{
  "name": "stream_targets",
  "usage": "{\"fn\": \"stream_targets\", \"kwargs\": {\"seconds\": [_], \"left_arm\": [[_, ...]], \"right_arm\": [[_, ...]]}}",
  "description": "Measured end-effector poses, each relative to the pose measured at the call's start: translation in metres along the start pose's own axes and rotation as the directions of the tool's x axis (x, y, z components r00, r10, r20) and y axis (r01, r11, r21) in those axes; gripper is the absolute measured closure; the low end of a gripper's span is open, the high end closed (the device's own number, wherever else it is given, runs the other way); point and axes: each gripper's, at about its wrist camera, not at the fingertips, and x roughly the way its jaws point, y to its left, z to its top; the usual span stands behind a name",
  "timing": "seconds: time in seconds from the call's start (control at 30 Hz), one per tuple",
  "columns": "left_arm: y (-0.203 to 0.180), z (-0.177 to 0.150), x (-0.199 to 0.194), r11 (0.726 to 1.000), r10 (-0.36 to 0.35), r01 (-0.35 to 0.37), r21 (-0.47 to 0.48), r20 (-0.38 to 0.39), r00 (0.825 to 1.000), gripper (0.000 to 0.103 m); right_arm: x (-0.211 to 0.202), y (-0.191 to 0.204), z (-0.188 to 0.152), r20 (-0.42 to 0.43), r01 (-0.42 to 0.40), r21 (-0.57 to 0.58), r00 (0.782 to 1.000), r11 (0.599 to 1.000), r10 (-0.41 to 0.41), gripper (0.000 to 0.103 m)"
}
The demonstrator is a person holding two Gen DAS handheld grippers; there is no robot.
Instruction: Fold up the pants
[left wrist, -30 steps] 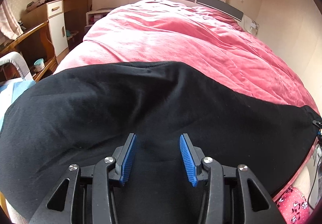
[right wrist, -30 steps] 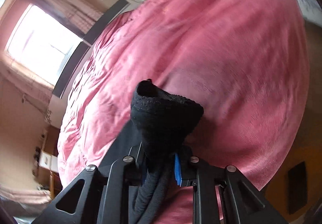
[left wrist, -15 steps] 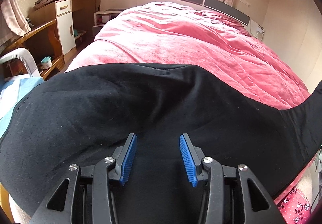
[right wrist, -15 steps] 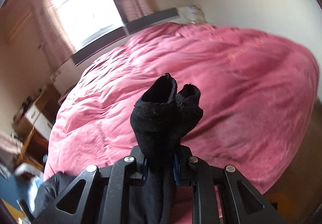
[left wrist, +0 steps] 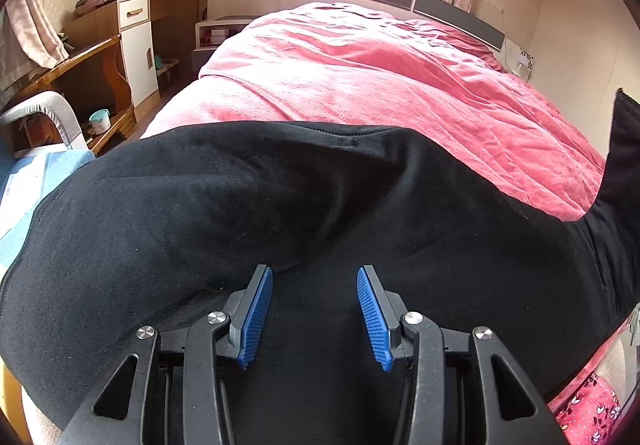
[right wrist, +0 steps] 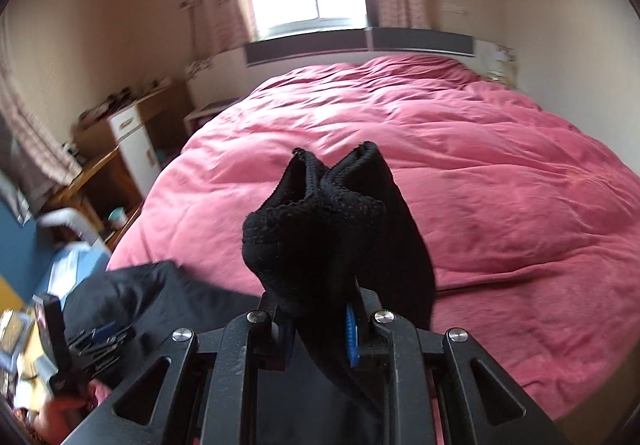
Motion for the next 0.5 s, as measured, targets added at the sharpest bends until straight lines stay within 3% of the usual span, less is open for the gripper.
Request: {"fn": "stream_targets", "kwargs": {"seconds": [0.2,0.37,0.5], "left_arm": [[0.002,0.0,0.0,1.0,0.0,0.0,-0.006,0.003,1.0,0.058],[0.001,0.0,-0.001,1.0,-0.008,0.008,-0.006,0.002,1.0,0.058],[0.002,0.0,0.0,1.0,-0.008,0.008,-0.006,0.003,1.0,0.058]], "right_arm": [[0.021,0.041,-0.022,-0.073,-0.08,-0.103,0.995,0.991,0.073,0.083],[0.044,0.073,-0.045,-0.174,-0.14,-0.145,0.978,0.979,0.114,0.083],[0.057,0.096,-0.063,-0.219,-0.152,-0.221,0.97,0.963,0.103,0.083]]}}
